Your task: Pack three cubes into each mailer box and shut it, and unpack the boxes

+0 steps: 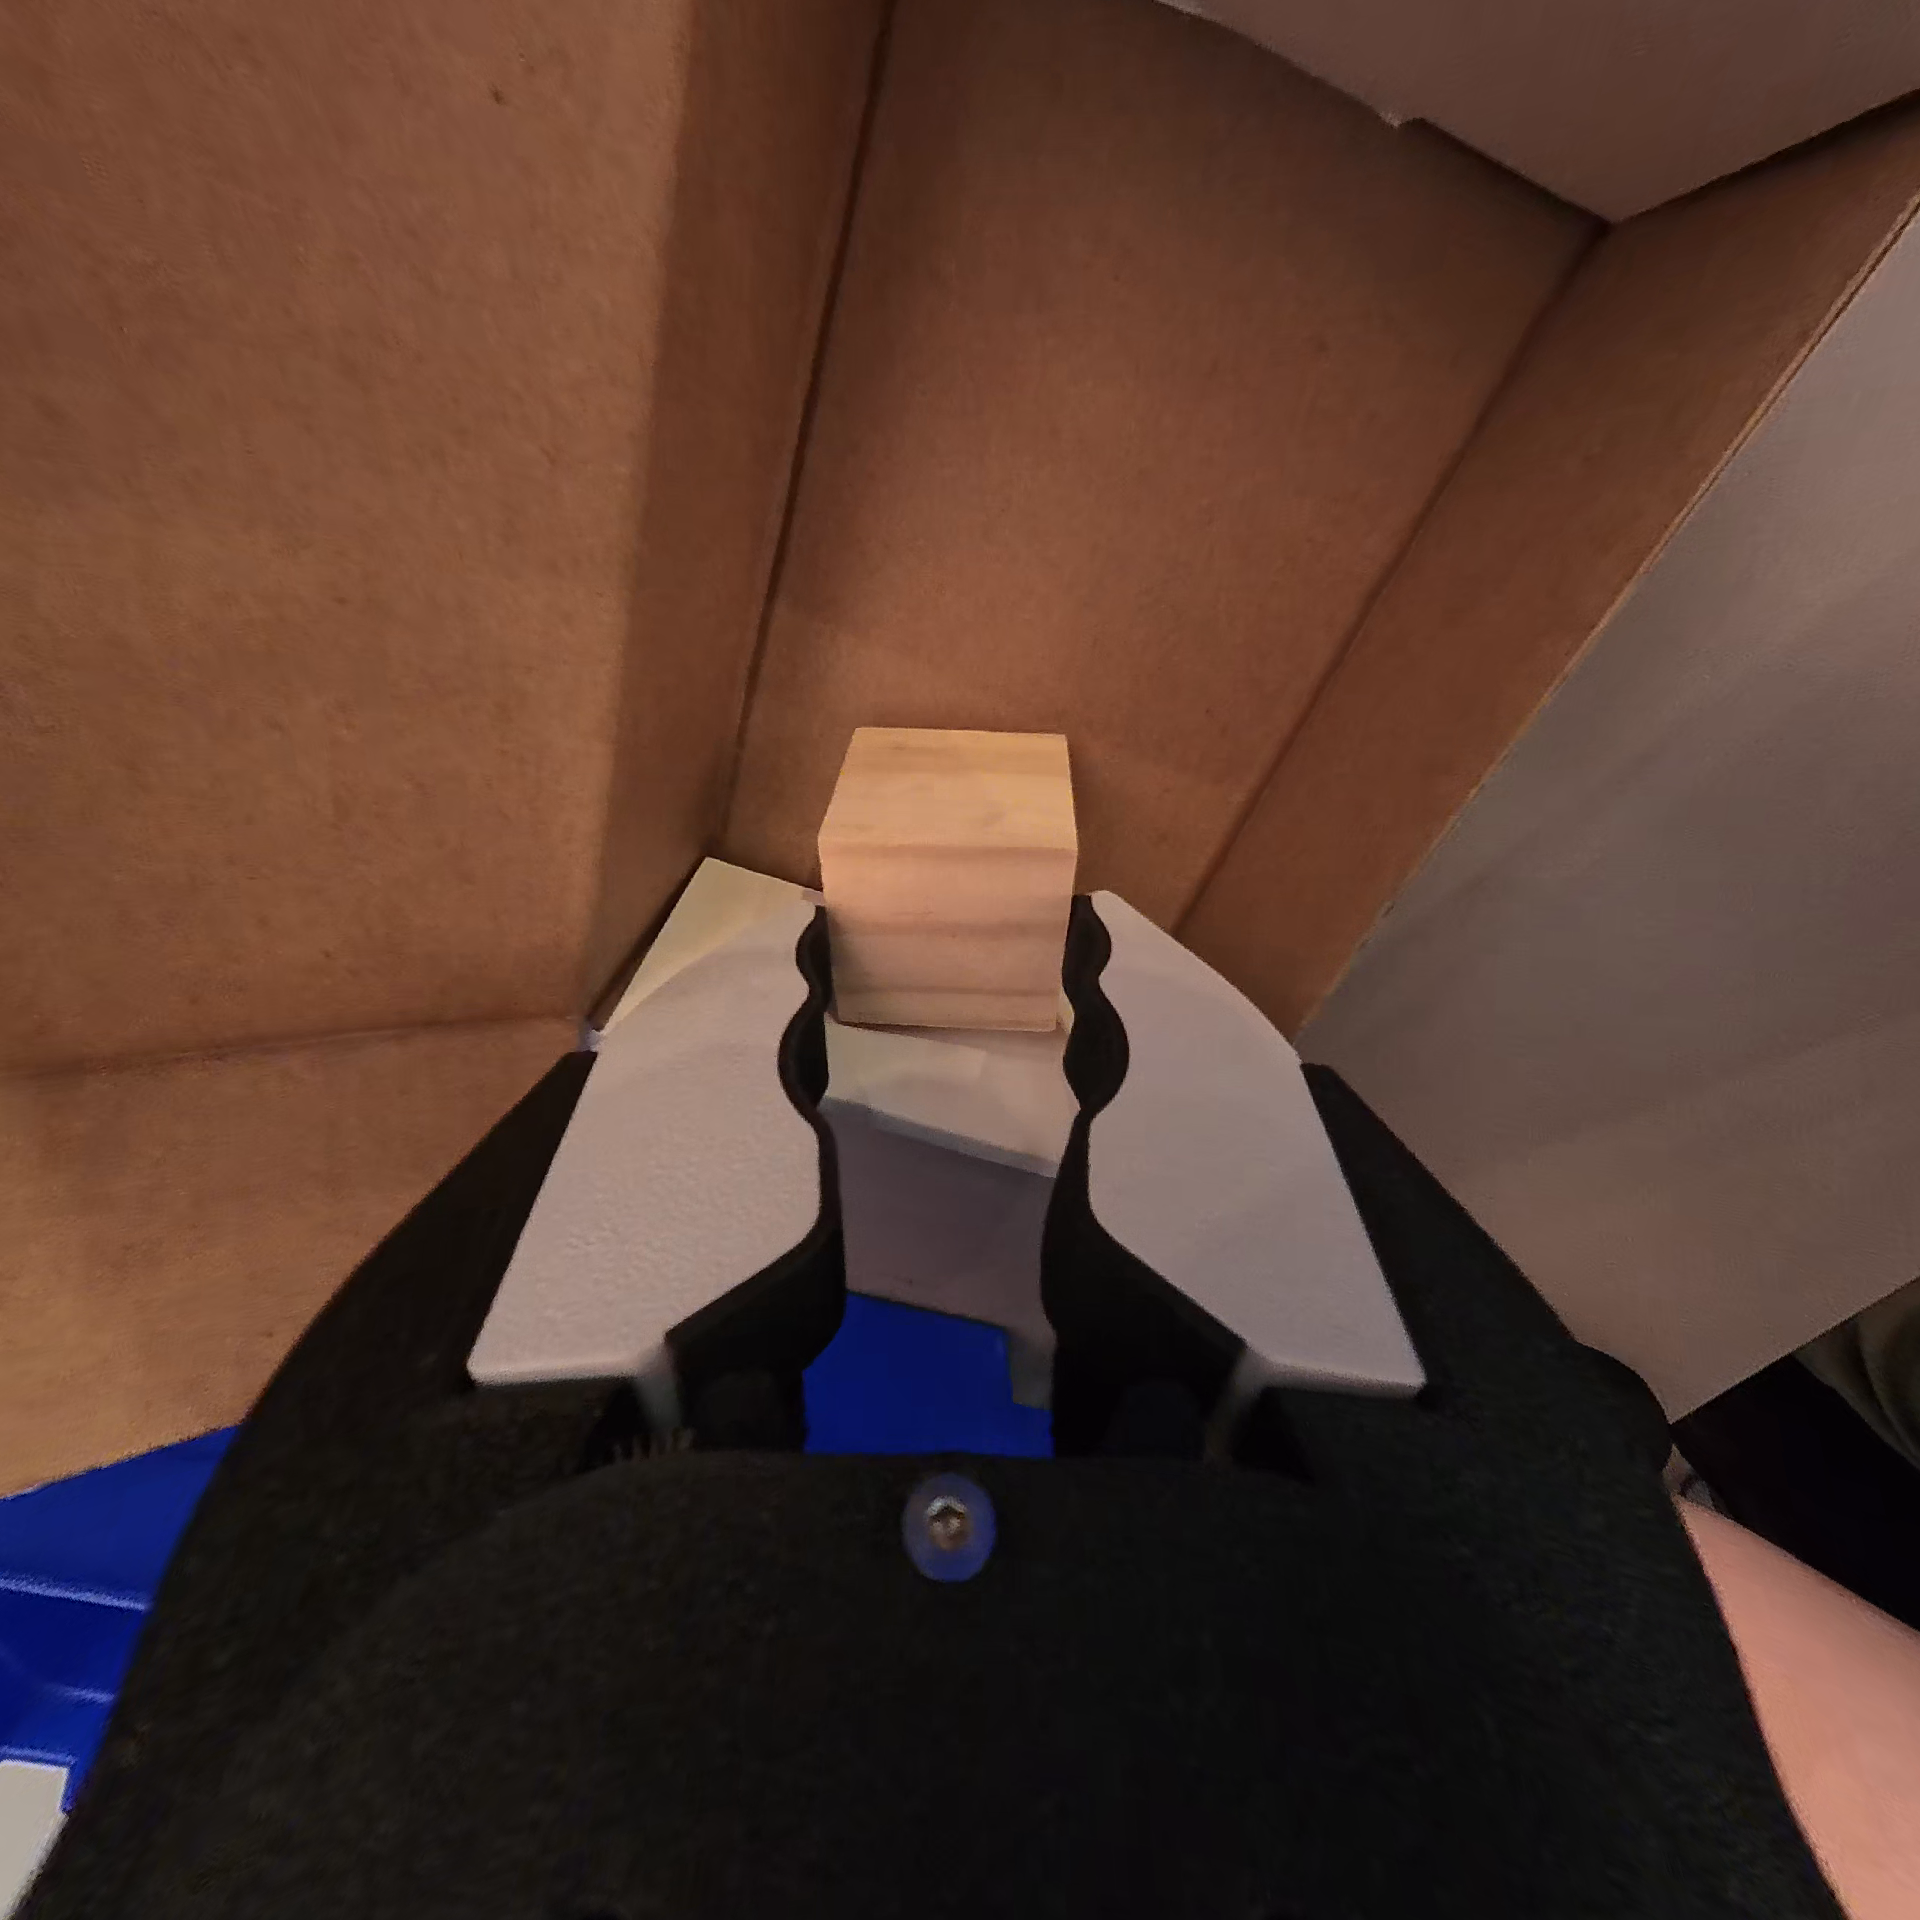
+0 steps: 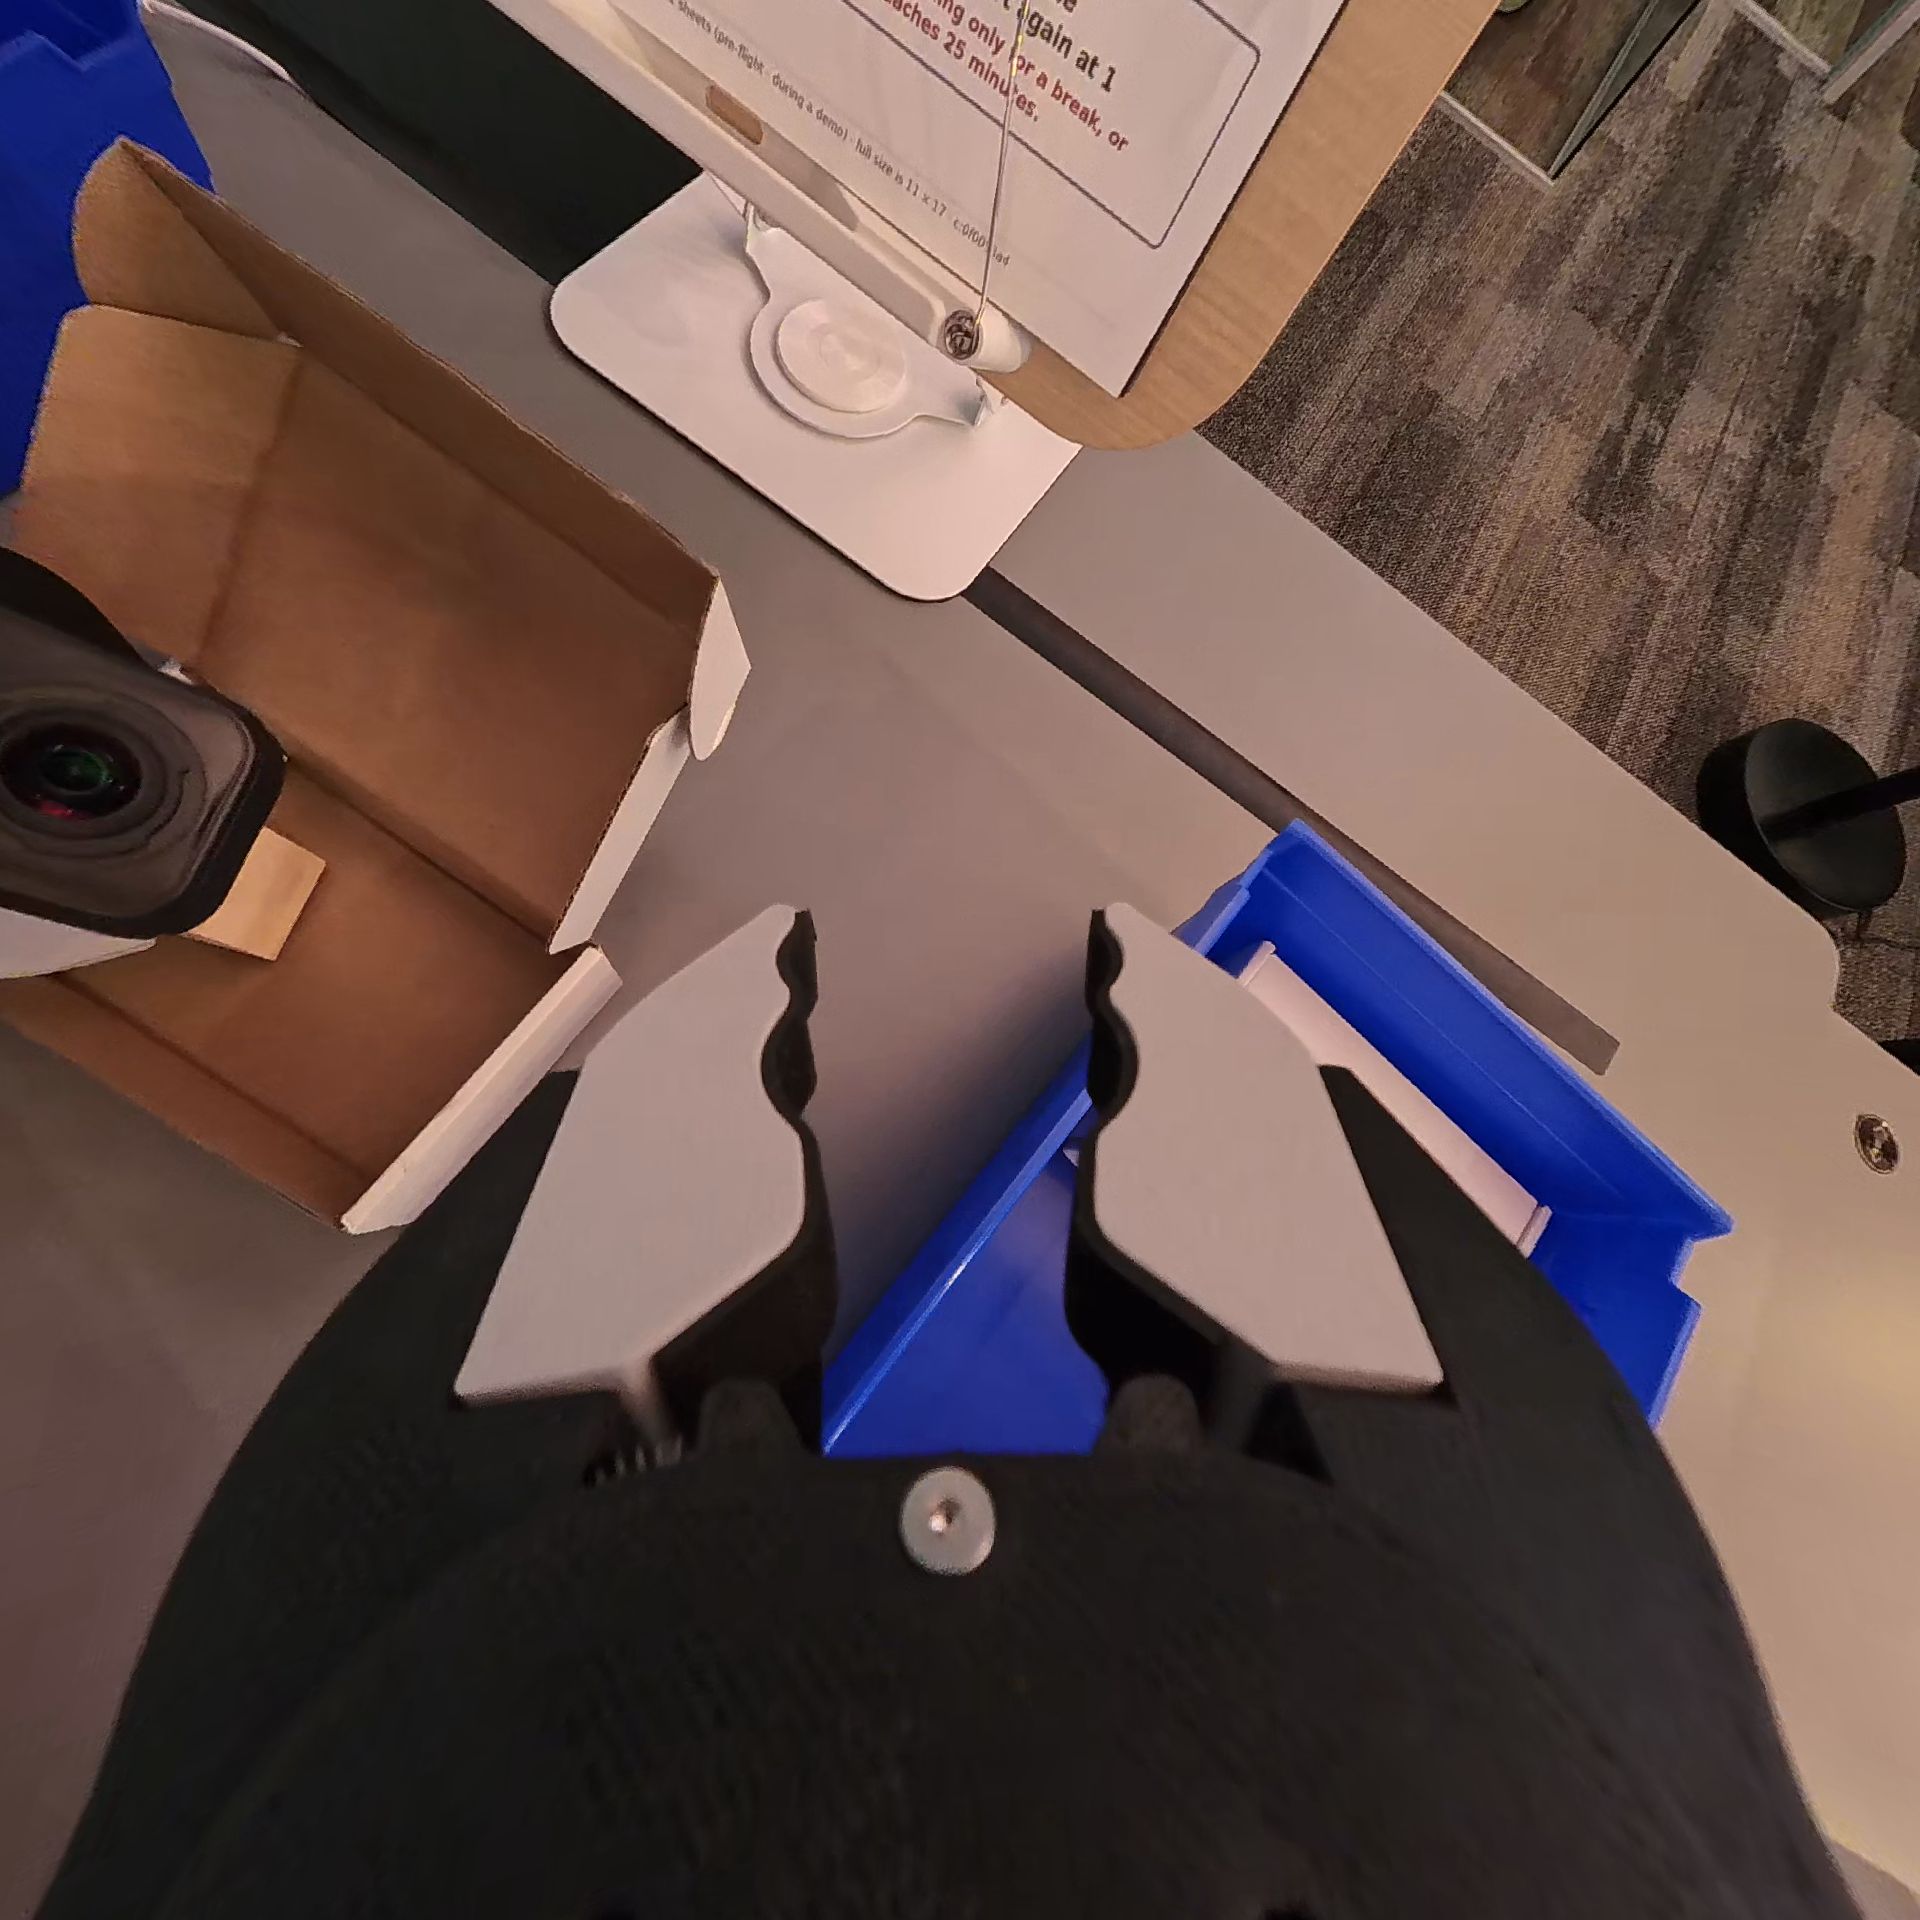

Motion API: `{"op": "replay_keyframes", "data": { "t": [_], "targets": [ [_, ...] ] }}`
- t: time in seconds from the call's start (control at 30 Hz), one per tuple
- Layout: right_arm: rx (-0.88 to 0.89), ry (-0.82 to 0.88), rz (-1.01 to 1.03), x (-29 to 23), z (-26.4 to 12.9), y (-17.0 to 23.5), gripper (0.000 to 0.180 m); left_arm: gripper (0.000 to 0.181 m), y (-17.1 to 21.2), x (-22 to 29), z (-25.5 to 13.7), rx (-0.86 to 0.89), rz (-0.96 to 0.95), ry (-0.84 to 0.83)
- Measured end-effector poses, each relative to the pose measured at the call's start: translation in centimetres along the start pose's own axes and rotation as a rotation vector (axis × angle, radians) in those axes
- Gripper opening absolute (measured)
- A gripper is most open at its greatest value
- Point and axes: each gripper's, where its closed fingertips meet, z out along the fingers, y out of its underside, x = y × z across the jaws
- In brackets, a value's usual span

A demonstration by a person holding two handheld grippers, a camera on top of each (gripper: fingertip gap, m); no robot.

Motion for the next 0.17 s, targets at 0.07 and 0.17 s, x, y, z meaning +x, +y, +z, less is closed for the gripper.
{"op": "replay_keyframes", "data": {
  "t": [0.07, 0.17],
  "targets": [
    [-0.001, 0.000, -0.001, 0.00, 0.01, 0.02, 0.051, 0.043, 0.05, -0.02, -0.02, 0.001, 0.012, -0.012],
    [-0.004, 0.001, -0.003, -0.01, 0.05, 0.05, 0.051, 0.050, 0.12, -0.10, -0.21, -0.002, 0.023, -0.036]
  ]
}}
